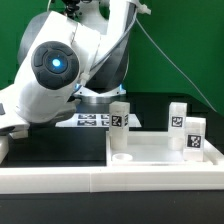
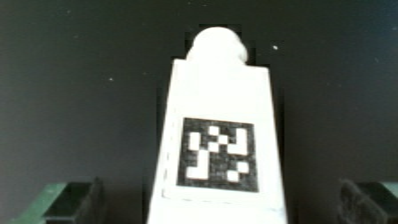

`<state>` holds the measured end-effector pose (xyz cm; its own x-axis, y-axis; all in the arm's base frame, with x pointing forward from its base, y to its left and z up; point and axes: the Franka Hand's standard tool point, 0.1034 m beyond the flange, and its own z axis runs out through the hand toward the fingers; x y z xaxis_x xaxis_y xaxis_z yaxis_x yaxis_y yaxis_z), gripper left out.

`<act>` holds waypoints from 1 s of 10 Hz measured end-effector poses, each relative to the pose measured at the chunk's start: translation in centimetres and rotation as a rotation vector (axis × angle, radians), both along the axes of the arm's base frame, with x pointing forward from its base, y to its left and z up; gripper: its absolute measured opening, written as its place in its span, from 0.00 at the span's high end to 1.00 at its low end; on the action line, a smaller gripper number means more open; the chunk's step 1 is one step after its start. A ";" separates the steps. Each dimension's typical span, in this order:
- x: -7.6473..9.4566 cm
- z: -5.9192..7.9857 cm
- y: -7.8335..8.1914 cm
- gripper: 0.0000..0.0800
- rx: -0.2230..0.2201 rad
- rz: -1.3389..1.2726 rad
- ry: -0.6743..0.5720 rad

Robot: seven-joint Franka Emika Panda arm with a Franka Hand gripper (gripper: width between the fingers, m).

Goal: Assemble square table

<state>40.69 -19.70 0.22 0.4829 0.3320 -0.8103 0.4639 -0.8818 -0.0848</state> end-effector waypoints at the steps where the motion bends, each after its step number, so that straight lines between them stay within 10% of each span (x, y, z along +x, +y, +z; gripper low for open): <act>1: 0.0 0.0 0.0 0.19 0.000 0.000 -0.001; 5: 0.1 0.0 0.1 0.64 0.001 0.003 -0.003; 10: 1.0 0.4 1.8 0.64 -0.035 0.001 -0.011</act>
Offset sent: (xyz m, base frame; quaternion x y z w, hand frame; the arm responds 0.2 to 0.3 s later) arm -0.0022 0.0009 -0.0009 -0.0013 0.0061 0.0005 1.0000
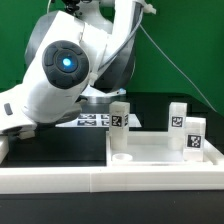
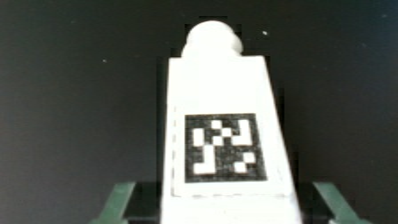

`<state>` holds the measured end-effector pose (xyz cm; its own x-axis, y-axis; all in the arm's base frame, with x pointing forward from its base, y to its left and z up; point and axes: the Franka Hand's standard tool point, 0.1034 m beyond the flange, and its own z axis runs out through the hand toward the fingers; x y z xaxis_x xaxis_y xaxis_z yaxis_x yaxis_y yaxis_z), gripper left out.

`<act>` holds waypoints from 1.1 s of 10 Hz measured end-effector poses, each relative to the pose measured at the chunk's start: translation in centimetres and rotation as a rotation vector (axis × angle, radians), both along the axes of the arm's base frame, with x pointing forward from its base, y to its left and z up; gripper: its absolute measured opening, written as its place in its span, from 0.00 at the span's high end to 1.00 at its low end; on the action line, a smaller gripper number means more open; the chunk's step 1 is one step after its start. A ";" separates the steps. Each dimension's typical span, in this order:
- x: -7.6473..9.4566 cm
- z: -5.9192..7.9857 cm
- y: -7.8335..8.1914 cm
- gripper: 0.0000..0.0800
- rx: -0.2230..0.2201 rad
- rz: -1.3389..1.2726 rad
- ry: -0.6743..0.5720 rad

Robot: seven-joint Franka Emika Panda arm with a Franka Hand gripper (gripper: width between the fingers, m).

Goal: Assemble square table

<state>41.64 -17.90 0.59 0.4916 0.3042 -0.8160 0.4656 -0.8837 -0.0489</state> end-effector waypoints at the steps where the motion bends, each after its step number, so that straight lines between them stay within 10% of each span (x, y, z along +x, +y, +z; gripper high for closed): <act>1: 1.1 1.0 1.6 0.64 -0.046 -0.028 -0.002; 3: 4.9 3.4 4.2 0.64 -0.105 -0.051 -0.025; 6: 6.1 4.9 3.1 0.64 -0.125 -0.088 -0.028; 11: 10.2 7.4 4.3 0.64 -0.026 -0.104 -0.312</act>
Offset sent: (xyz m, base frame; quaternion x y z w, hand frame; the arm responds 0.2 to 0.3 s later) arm 0.0630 0.0128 0.0478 0.0620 -0.0486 0.0814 0.9936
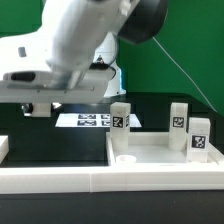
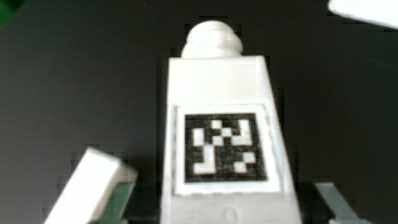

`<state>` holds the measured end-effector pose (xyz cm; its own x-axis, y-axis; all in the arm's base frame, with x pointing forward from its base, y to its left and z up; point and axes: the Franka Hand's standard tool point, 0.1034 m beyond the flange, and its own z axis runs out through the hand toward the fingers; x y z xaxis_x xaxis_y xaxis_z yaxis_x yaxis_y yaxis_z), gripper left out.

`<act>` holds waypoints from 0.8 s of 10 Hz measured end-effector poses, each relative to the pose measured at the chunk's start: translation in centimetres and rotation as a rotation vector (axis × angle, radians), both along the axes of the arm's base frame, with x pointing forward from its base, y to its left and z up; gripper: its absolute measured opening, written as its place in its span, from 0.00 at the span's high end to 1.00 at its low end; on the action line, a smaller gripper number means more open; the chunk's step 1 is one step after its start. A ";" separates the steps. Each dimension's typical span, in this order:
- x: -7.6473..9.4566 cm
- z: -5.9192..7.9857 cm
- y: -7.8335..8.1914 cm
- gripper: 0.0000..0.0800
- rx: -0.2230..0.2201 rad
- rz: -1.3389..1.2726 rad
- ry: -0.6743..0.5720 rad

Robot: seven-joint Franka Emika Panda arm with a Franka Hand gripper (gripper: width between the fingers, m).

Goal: Assemble square table

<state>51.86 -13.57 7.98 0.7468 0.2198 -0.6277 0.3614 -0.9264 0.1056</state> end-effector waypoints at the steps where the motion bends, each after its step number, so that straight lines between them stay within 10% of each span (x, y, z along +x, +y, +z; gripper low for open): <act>1: 0.8 0.2 0.5 0.64 0.013 -0.022 -0.046; 8: 6.2 2.0 3.0 0.64 0.104 -0.019 -0.480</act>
Offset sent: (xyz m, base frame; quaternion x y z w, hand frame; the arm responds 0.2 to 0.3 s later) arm 0.0000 0.0000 0.0000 0.0000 0.1938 0.0000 0.9810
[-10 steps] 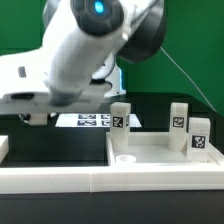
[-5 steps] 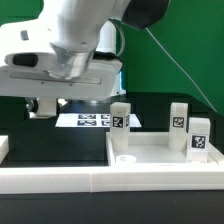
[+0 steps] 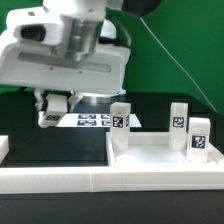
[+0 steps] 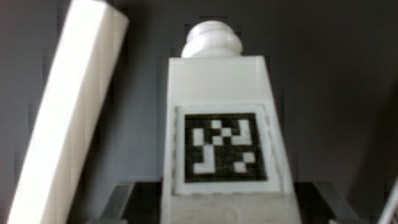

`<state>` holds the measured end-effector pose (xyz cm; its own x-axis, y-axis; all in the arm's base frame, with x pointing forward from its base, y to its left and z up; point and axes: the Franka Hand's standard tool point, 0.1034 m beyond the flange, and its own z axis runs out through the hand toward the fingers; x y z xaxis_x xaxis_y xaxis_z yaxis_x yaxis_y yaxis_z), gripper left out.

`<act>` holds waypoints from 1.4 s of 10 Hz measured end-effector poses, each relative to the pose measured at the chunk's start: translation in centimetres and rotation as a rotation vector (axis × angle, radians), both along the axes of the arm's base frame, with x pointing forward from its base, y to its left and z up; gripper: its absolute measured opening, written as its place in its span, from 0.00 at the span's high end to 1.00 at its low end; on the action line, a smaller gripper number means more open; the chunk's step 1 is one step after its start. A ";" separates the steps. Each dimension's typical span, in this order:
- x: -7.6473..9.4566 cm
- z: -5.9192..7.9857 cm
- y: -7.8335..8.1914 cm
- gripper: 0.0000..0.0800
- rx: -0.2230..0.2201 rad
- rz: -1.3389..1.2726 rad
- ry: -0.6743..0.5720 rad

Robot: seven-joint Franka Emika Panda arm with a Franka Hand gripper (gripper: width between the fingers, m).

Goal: Assemble square table

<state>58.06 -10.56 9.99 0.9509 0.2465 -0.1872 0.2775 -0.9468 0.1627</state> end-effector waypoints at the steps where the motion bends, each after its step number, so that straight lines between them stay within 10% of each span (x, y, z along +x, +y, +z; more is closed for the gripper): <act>1: 1.0 0.4 0.1 0.64 0.003 0.005 -0.059; 5: 1.6 0.2 -0.6 0.64 0.008 0.053 -0.276; 10: 5.6 1.8 5.9 0.64 0.089 -0.100 -0.325; 14: 5.8 1.8 6.0 0.64 0.088 -0.108 -0.322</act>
Offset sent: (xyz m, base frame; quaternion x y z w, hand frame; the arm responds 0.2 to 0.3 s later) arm 0.0000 0.0000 0.0000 0.0000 0.1938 0.0000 0.9810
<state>63.84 -4.61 11.79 0.9791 0.1429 0.1446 0.1224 -0.9823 0.1417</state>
